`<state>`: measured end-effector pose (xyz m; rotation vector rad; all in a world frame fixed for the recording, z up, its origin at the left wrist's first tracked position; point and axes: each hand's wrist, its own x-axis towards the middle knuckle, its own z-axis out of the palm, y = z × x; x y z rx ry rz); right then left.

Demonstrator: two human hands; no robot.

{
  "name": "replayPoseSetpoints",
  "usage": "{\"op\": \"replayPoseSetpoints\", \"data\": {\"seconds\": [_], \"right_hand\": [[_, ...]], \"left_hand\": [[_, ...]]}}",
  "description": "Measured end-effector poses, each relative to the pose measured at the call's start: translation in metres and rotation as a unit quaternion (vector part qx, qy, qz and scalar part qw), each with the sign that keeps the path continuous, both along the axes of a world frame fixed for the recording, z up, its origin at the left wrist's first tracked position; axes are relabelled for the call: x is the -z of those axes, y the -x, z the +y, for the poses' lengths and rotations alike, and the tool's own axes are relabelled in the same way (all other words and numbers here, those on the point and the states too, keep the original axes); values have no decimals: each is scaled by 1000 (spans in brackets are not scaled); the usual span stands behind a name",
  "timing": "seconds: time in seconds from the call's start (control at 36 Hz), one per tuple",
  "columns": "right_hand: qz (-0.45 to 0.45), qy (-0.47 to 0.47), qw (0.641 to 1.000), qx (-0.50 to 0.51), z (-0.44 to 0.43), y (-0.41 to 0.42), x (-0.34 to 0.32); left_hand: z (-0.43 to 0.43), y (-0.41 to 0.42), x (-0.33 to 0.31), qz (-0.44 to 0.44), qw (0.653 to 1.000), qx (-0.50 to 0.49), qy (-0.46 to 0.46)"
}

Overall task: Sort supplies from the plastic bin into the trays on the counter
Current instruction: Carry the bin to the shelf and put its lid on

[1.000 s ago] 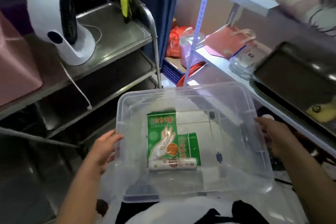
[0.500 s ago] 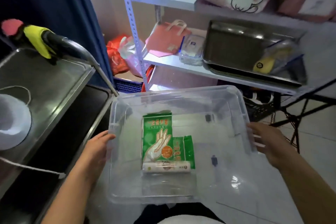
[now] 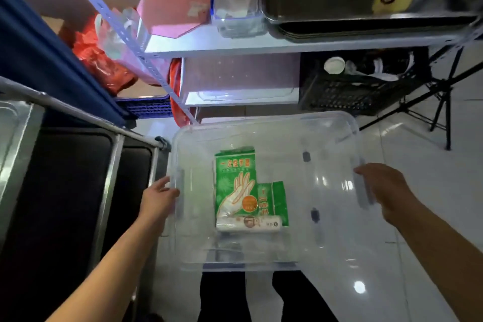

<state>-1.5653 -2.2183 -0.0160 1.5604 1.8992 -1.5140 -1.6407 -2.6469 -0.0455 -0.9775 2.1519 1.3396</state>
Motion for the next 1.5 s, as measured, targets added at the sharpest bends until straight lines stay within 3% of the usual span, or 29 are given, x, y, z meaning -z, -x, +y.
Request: {"op": "replayPoseSetpoints", "data": {"seconds": [0.19, 0.5, 0.83, 1.0, 1.11, 1.19, 1.28, 1.33, 1.39, 1.5], "right_hand": [[10, -55, 998, 32, -36, 36, 112], [11, -124, 992, -10, -58, 108, 334], [41, -204, 974, -92, -48, 183, 453], [57, -193, 972, -121, -38, 188, 484], [88, -189, 968, -137, -35, 184, 487], [113, -198, 962, -152, -37, 175, 486], [163, -201, 956, -138, -46, 162, 489], [198, -206, 951, -115, -53, 151, 492], [243, -222, 938, -105, -57, 142, 493], [255, -263, 923, -121, -51, 140, 491]], "left_hand": [[-17, 66, 136, -10, 999, 46, 19], [-41, 156, 332, -1, 997, 63, 37], [-47, 238, 422, -16, 974, 201, 104], [-51, 244, 437, -24, 961, 247, 123], [-40, 247, 422, -49, 915, 341, 211], [-19, 267, 408, 68, 860, 389, 324], [12, 296, 397, 212, 832, 382, 342], [34, 317, 397, 265, 792, 404, 374], [50, 334, 405, 266, 759, 426, 414], [63, 348, 431, 241, 748, 419, 455]]}}
